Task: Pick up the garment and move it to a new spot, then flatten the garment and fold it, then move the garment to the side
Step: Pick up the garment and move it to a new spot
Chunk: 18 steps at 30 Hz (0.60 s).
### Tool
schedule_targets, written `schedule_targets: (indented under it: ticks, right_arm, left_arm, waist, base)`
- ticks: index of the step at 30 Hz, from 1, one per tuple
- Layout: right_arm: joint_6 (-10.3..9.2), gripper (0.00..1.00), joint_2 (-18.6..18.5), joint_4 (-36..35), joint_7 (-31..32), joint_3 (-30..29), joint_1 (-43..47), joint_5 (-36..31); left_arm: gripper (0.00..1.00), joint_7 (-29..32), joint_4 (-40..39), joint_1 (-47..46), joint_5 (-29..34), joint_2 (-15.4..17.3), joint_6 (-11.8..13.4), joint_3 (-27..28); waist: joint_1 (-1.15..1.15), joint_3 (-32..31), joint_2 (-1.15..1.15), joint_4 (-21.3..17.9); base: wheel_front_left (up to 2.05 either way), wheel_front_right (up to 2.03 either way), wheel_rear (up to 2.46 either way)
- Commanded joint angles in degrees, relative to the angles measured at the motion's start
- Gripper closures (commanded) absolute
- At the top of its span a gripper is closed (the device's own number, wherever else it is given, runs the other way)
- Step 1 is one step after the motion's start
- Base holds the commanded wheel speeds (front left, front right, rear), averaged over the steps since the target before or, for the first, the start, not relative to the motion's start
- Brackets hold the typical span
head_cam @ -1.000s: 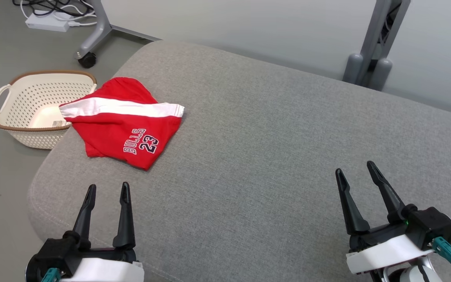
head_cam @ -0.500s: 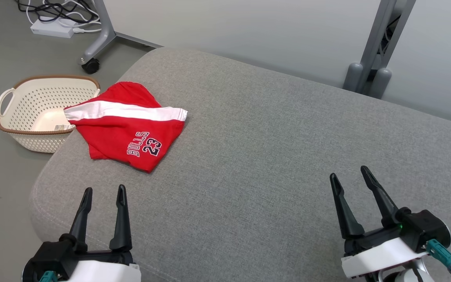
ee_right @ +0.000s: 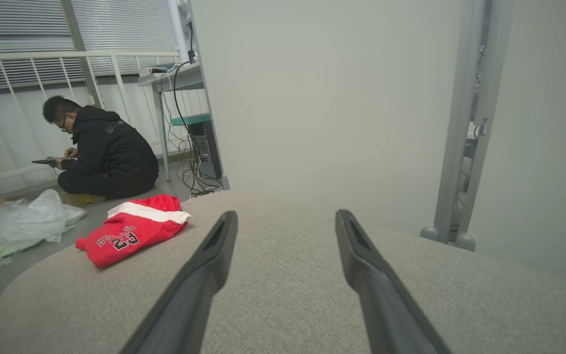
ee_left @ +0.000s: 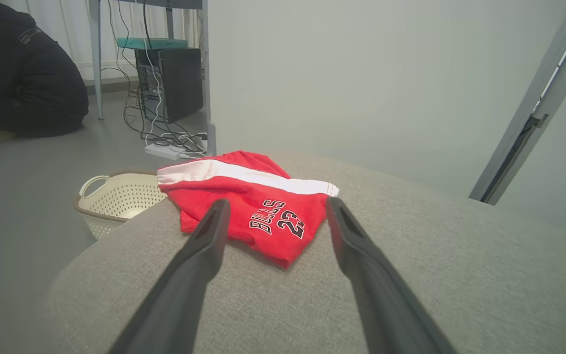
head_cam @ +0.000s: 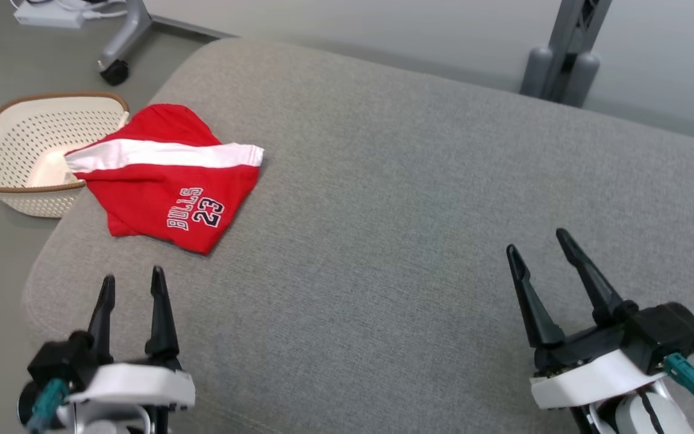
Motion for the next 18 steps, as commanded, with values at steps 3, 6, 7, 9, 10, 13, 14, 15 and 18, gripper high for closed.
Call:
schedule_targets:
  ticks: [3,6,7,9,10,13,14,15,18]
  right_arm:
    - [-0.02,0.00,-1.93,-2.13,0.43,0.37,-1.93,-0.81]
    - [-0.02,0.00,-3.47,-4.36,1.44,0.77,-2.71,-0.99]
    - [-0.02,0.00,-3.90,-5.04,1.65,0.95,-3.04,-0.95]
    - [-0.02,0.00,-5.04,-7.07,2.80,1.19,-4.04,-0.85]
    - [-0.02,0.00,-5.31,-7.79,3.13,1.33,-4.26,-0.85]
    - [-0.02,0.00,-6.34,-9.45,4.18,1.73,-4.95,-1.21]
    - [-0.02,0.00,-6.66,-9.95,4.55,2.00,-5.16,-1.22]
    - [-0.02,0.00,-6.99,-10.30,4.74,2.19,-5.31,-1.39]
    - [-0.02,0.00,-8.00,-11.37,5.20,2.43,-5.71,-1.54]
  left_arm:
    - [0.00,0.02,5.03,-6.27,0.82,2.09,-1.85,1.92]
    - [0.00,1.41,11.17,-12.47,-0.42,4.42,-2.70,3.43]
    - [0.00,2.58,13.10,-14.67,-0.80,5.44,-2.81,4.05]
    - [0.00,6.99,18.23,-21.10,-2.30,7.93,-2.46,5.46]
    - [0.00,8.70,19.80,-23.25,-3.16,8.53,-2.81,5.87]
    - [0.00,12.76,24.29,-29.25,-5.11,10.62,-4.42,6.58]
    - [0.00,13.82,25.63,-31.01,-5.73,11.21,-4.79,6.85]
    - [0.00,15.18,27.08,-32.40,-6.18,11.65,-5.17,6.85]
    - [0.00,19.72,31.11,-36.30,-6.77,13.03,-6.09,6.07]
  waist:
    - [0.00,4.70,0.00,-1.95]
    - [0.00,7.01,0.00,-2.80]
    - [0.00,7.74,0.00,-3.12]
    - [0.00,9.95,0.00,-4.05]
    - [0.00,10.70,0.00,-4.37]
    - [0.00,12.87,0.00,-5.31]
    - [0.00,13.62,0.00,-5.66]
    - [0.00,14.27,0.00,-5.92]
    - [0.00,15.94,0.00,-6.57]
  base:
    - [0.00,0.00,0.00]
    - [0.00,0.00,0.00]
    - [0.00,0.00,0.00]
    - [0.00,0.00,0.00]
    - [0.00,0.00,0.00]
    - [0.00,0.00,0.00]
    - [0.00,0.00,0.00]
    - [0.00,0.00,0.00]
    - [0.00,0.00,0.00]
